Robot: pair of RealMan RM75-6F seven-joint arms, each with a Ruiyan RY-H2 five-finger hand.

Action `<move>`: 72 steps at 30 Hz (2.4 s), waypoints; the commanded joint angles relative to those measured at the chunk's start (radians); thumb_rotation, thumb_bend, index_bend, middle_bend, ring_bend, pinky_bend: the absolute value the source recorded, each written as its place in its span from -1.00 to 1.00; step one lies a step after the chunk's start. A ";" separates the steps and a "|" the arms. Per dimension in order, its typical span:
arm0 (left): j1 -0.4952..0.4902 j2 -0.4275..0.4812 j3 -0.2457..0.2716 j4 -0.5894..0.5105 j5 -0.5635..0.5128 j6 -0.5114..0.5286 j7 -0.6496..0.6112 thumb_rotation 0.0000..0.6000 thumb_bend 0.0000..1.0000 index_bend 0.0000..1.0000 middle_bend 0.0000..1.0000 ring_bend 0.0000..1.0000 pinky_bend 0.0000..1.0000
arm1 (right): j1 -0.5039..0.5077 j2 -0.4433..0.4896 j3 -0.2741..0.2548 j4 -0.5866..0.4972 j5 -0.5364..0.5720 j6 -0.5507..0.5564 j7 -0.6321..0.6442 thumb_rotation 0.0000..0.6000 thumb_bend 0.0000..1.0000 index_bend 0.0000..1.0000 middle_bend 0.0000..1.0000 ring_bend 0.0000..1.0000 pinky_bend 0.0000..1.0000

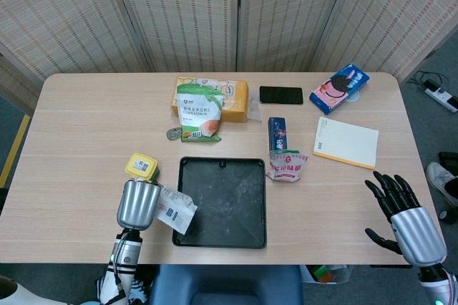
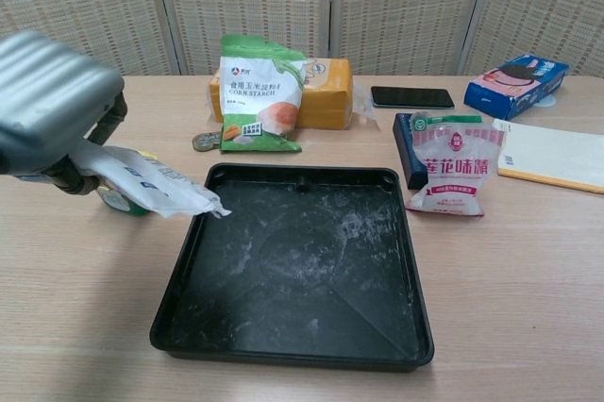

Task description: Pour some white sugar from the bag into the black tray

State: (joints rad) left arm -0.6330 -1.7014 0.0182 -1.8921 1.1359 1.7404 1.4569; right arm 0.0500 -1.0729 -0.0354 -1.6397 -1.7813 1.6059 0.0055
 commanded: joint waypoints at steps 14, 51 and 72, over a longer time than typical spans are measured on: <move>0.026 0.006 -0.034 0.093 0.094 -0.073 -0.054 1.00 -0.51 0.62 0.71 1.00 1.00 | 0.004 0.000 0.002 -0.005 0.008 -0.012 -0.007 1.00 -0.62 -1.00 -1.00 -1.00 -1.00; 0.135 0.277 -0.332 -0.197 -0.518 -0.538 -0.600 1.00 -0.50 0.72 0.80 1.00 1.00 | 0.002 -0.005 0.005 -0.005 0.007 -0.007 -0.013 1.00 -0.62 -1.00 -1.00 -1.00 -1.00; -0.043 0.594 -0.269 0.187 -0.980 -1.518 -1.257 1.00 -0.51 0.74 0.81 1.00 1.00 | 0.008 -0.009 0.006 -0.009 0.022 -0.030 -0.034 1.00 -0.62 -1.00 -1.00 -1.00 -1.00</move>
State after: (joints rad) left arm -0.6154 -1.1464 -0.3028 -1.8269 0.2161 0.3687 0.3222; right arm 0.0583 -1.0817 -0.0298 -1.6491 -1.7594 1.5764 -0.0281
